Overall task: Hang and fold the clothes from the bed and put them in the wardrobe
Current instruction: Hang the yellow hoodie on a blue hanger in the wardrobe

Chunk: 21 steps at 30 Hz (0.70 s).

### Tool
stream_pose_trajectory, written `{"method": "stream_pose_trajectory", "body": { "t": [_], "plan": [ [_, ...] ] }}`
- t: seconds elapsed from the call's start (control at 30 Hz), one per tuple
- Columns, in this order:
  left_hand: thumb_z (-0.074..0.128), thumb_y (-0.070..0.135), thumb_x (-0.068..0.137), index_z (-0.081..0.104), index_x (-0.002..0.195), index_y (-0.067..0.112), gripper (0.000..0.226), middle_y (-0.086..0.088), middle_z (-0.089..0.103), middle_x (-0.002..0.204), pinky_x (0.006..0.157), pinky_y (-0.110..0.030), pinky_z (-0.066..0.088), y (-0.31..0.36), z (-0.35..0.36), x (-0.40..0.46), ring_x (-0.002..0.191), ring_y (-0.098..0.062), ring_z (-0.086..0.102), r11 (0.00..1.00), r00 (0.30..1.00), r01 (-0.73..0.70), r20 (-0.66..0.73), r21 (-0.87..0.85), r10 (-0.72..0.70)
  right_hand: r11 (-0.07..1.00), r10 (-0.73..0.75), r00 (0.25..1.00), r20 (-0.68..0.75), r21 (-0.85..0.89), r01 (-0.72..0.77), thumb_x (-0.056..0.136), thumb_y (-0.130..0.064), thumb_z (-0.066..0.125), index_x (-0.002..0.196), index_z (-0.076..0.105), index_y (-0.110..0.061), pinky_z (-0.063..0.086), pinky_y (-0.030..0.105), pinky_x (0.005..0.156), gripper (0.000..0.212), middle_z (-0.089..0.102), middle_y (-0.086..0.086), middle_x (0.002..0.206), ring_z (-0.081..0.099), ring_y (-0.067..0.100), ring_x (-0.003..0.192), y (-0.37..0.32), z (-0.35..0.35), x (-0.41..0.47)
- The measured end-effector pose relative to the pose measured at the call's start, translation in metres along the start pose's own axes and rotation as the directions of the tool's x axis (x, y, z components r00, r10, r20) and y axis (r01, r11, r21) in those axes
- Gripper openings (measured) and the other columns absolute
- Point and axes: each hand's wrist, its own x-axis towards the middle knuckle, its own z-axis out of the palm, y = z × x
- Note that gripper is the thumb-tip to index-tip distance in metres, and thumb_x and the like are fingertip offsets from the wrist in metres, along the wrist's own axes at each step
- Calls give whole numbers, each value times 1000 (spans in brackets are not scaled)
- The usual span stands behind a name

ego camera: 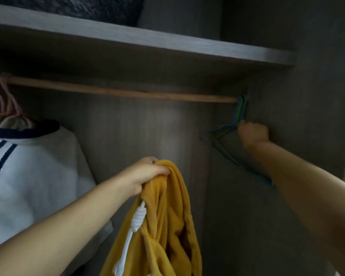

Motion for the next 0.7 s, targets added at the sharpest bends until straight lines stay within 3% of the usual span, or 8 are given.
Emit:
{"method": "stream_pose_trajectory", "body": {
  "t": [0.23,0.33,0.43,0.53,0.6,0.63,0.67,0.7],
  "plan": [
    [66,0,82,59,84,6,9,-18,65,81,84,-45,52,-9,-28,15,74,-28,63,999,999,20,43,-41,-18,993,54,996,-65,109,-47,96,4,34,122,41,6,49,49,84,28,51,28,123,60,43,107,-2,-5,12],
    [68,2,82,59,84,6,10,-19,66,83,85,-46,53,-14,-37,18,78,-30,63,999,998,36,51,-38,-34,958,34,995,-94,285,-6,94,4,32,120,41,3,48,48,80,28,58,29,113,60,46,100,-9,-24,4],
    [71,6,81,60,88,5,12,-20,67,88,87,-49,53,-21,-44,19,85,-34,64,995,996,87,42,-52,-85,840,86,986,-143,542,6,94,-6,42,134,36,-1,46,46,77,40,59,31,109,59,49,96,-29,-33,-33],
    [70,6,82,62,101,-1,22,-24,66,97,88,-52,52,-30,-51,20,88,-37,64,975,983,184,43,-123,-180,528,291,942,-168,849,-11,91,-4,48,134,41,-4,42,38,68,43,63,24,90,59,41,79,-55,-20,-98],
    [68,5,84,62,97,-4,17,-22,67,87,80,-49,56,-34,-52,18,78,-33,66,956,969,246,55,-161,-240,60,352,934,65,994,-92,95,-12,53,120,50,-10,38,27,50,26,56,4,69,54,22,54,-74,-9,-137],
    [65,4,86,61,90,-4,10,-20,68,75,68,-43,58,-35,-51,16,65,-29,66,948,962,272,58,-166,-266,-203,284,932,226,964,-172,96,-21,55,110,54,-12,32,23,39,16,48,-2,59,45,12,42,-84,-7,-150],
    [63,4,88,60,84,-3,9,-17,66,63,55,-38,57,-37,-49,15,53,-25,65,941,956,294,67,-167,-287,-383,196,916,349,888,-256,97,-30,53,99,59,-11,22,17,34,20,39,-7,49,34,5,34,-90,-10,-161],
    [61,4,90,59,82,-3,11,-14,65,56,47,-35,55,-40,-47,15,46,-23,63,934,948,317,86,-167,-306,-463,145,905,401,835,-296,98,-34,51,90,61,-10,15,14,34,28,29,-10,43,24,2,31,-94,-14,-172]
  ]
}}
